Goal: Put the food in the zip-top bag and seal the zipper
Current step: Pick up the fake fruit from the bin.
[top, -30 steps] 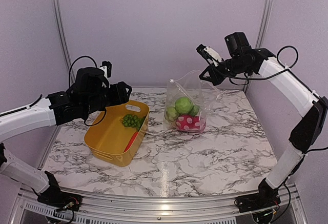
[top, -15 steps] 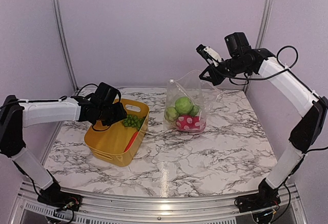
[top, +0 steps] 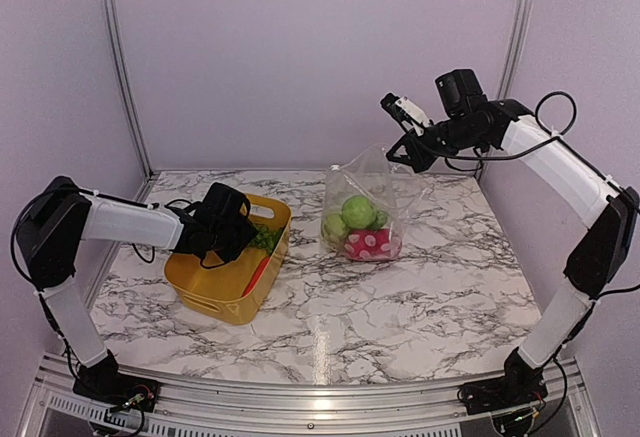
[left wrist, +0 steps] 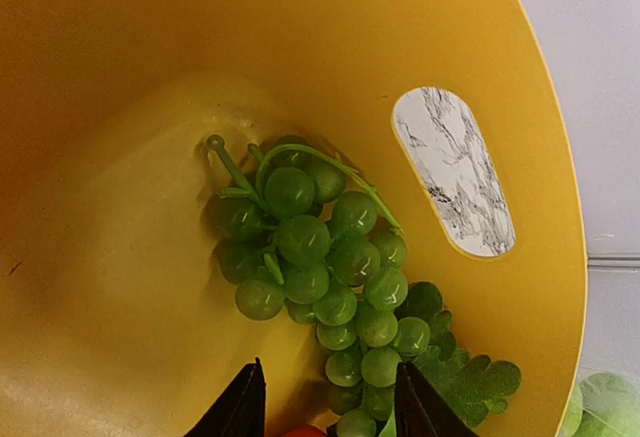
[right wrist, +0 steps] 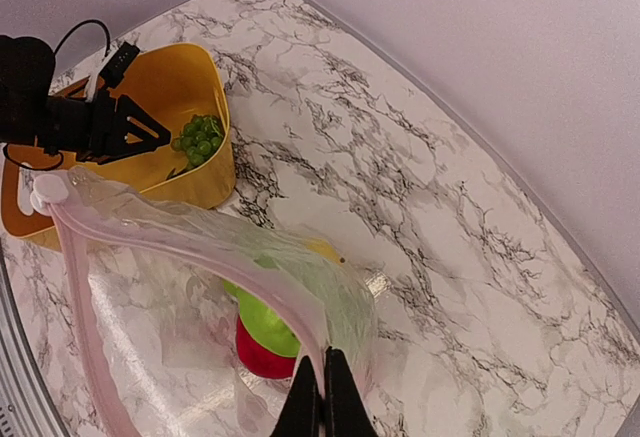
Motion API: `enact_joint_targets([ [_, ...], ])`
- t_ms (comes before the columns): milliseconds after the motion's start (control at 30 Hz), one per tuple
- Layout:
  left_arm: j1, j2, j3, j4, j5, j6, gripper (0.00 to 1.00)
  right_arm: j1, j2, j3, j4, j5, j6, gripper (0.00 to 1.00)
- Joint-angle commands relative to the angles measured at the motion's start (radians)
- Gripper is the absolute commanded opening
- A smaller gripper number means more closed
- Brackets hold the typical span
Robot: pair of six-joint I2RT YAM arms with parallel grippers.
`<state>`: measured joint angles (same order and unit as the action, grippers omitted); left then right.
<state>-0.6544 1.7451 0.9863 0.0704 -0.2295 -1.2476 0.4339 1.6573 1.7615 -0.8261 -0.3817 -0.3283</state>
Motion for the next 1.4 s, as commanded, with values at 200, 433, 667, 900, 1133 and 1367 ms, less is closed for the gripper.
enact_joint_targets([
  [200, -0.002, 0.085, 0.097, -0.028, -0.125, -0.094, 0.48, 0.002, -0.024, -0.002, 0.021, -0.028, -0.008, 0.00],
  [433, 0.002, 0.144, 0.164, -0.089, -0.162, -0.079, 0.49, 0.001, -0.027, -0.004, 0.019, -0.031, -0.008, 0.00],
  [667, 0.004, 0.168, 0.187, -0.148, -0.207, -0.118, 0.51, 0.002, -0.034, -0.011, 0.020, -0.026, -0.007, 0.00],
  [900, 0.011, 0.211, 0.245, -0.222, -0.235, -0.135, 0.53, 0.002, -0.031, -0.011, 0.019, -0.029, -0.005, 0.00],
  [1133, 0.030, 0.240, 0.252, -0.224, -0.235, -0.136, 0.53, 0.001, -0.033, -0.016, 0.019, -0.031, -0.006, 0.00],
  [1367, 0.042, 0.280, 0.286, -0.222, -0.232, -0.093, 0.53, 0.002, -0.037, -0.026, 0.021, -0.029, -0.009, 0.00],
])
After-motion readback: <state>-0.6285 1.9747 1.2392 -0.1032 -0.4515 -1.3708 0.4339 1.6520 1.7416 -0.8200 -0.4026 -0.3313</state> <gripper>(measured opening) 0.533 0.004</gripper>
